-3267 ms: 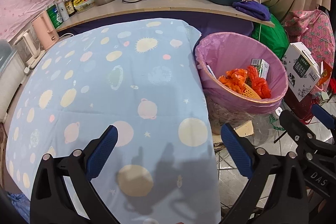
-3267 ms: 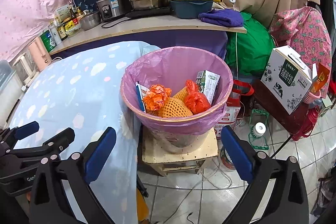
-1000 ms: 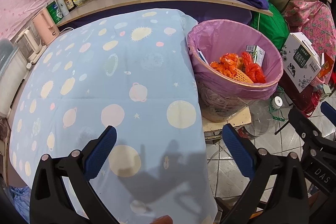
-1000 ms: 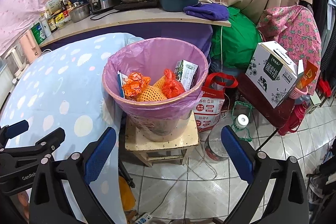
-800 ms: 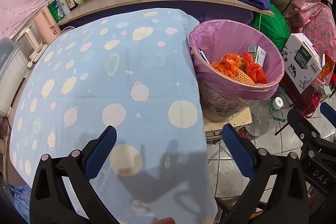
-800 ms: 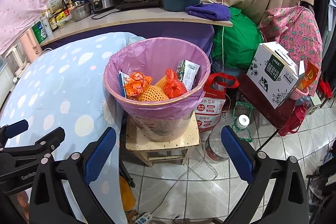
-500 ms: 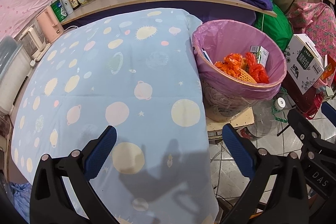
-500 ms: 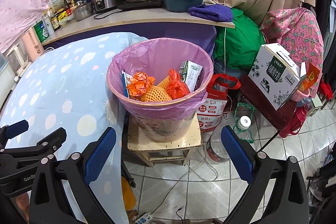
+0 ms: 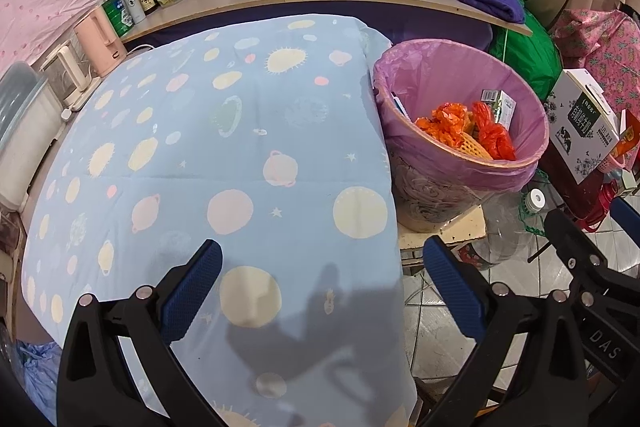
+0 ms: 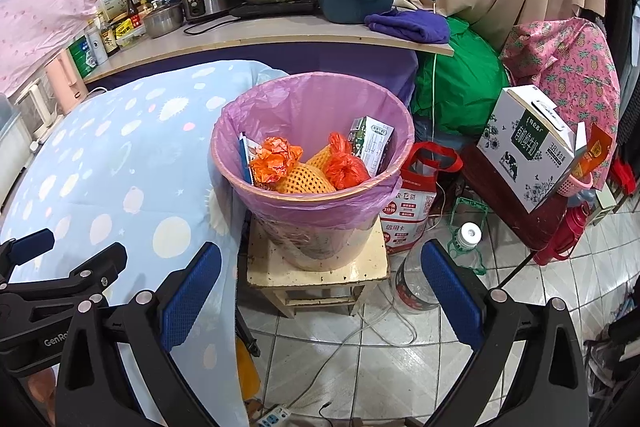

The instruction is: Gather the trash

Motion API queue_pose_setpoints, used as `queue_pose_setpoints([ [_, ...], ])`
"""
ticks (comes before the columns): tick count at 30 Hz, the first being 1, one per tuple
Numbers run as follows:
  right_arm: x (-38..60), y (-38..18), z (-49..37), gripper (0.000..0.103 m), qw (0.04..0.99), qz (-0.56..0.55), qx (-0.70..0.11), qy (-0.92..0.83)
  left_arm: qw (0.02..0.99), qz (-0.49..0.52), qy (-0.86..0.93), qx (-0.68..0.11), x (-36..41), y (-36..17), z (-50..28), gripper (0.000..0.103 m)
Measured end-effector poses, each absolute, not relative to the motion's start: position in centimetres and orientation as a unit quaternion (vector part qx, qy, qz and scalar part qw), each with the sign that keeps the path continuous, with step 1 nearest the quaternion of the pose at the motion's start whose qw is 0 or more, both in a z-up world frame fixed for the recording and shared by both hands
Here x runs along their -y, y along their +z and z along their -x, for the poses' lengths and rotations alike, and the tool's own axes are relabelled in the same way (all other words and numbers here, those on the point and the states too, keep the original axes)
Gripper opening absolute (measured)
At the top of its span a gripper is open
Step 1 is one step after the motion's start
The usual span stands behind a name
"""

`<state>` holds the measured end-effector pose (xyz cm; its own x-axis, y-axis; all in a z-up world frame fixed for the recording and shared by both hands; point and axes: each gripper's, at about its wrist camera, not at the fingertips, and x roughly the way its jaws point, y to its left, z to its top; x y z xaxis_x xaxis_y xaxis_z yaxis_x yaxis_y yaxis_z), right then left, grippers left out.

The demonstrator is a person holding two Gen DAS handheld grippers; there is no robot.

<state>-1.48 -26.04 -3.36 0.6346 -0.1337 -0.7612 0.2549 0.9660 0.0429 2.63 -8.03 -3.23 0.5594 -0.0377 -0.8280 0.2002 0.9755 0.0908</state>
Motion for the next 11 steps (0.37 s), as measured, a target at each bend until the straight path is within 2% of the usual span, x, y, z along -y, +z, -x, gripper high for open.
queue_pose_setpoints([
  [11,25.63,-3.41,1.21,0.096,0.902,-0.069,-0.414,-0.102,0.878,-0.083,-0.059,-0.468,7.59,-3.33,-2.79,0.096],
])
